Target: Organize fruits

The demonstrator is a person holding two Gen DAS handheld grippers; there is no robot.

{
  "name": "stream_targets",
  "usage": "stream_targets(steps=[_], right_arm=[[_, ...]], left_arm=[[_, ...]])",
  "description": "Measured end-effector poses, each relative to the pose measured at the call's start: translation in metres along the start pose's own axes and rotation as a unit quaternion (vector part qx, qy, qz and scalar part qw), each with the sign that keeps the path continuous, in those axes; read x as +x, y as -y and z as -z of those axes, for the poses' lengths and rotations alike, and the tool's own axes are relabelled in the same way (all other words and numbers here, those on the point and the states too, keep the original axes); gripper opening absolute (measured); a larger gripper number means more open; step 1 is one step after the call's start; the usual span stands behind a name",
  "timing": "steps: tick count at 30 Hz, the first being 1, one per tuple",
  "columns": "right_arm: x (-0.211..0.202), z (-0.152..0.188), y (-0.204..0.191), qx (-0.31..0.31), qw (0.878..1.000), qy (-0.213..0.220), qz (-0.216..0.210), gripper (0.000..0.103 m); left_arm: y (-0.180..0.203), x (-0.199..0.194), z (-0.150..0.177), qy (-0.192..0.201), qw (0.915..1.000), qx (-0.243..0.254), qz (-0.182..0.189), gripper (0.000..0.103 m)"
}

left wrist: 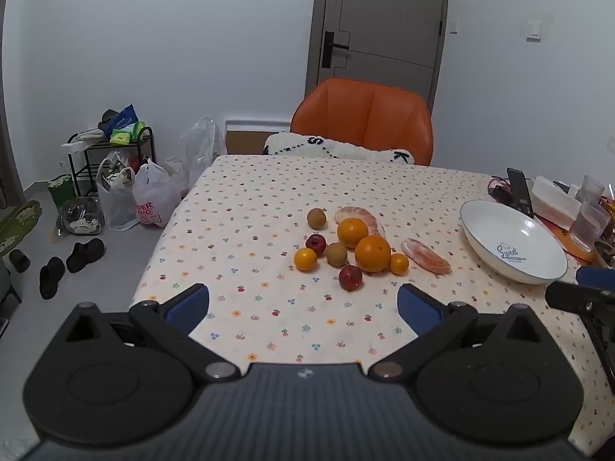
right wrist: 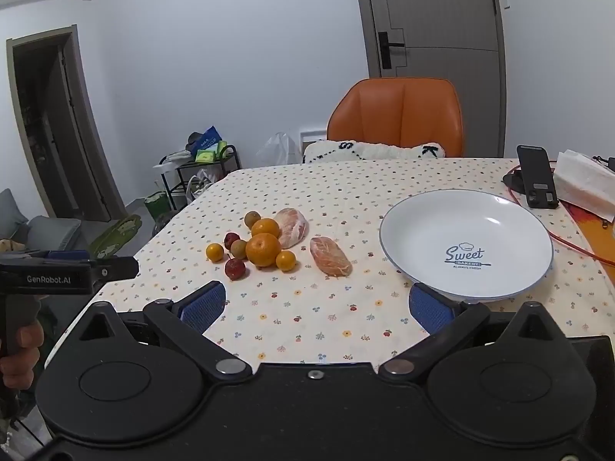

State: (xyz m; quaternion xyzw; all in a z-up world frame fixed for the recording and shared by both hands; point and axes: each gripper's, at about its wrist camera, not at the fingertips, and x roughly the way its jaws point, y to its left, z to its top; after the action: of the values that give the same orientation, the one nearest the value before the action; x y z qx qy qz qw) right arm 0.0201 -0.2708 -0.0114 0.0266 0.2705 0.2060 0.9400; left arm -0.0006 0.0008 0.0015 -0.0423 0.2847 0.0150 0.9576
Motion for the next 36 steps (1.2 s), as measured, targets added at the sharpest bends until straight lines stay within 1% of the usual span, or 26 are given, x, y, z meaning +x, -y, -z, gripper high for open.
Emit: stream_targets(steps=[9, 36], right_arm=[[-0.0004, 0.0016, -0.0017, -0.002, 1.0, -0.002, 0.006, 0.103], [-0.0008, 0.0022, -0.0021, -0.003, 1.0, -0.003, 0.003, 0.103]], left_arm=[[0.0004, 0.0003, -0.0003, 0.001, 1.0, 0.001, -0.001, 0.103], [0.0043, 0.0002, 0.0014, 0.004, 0.9999, 0.011, 0.003, 0.103]])
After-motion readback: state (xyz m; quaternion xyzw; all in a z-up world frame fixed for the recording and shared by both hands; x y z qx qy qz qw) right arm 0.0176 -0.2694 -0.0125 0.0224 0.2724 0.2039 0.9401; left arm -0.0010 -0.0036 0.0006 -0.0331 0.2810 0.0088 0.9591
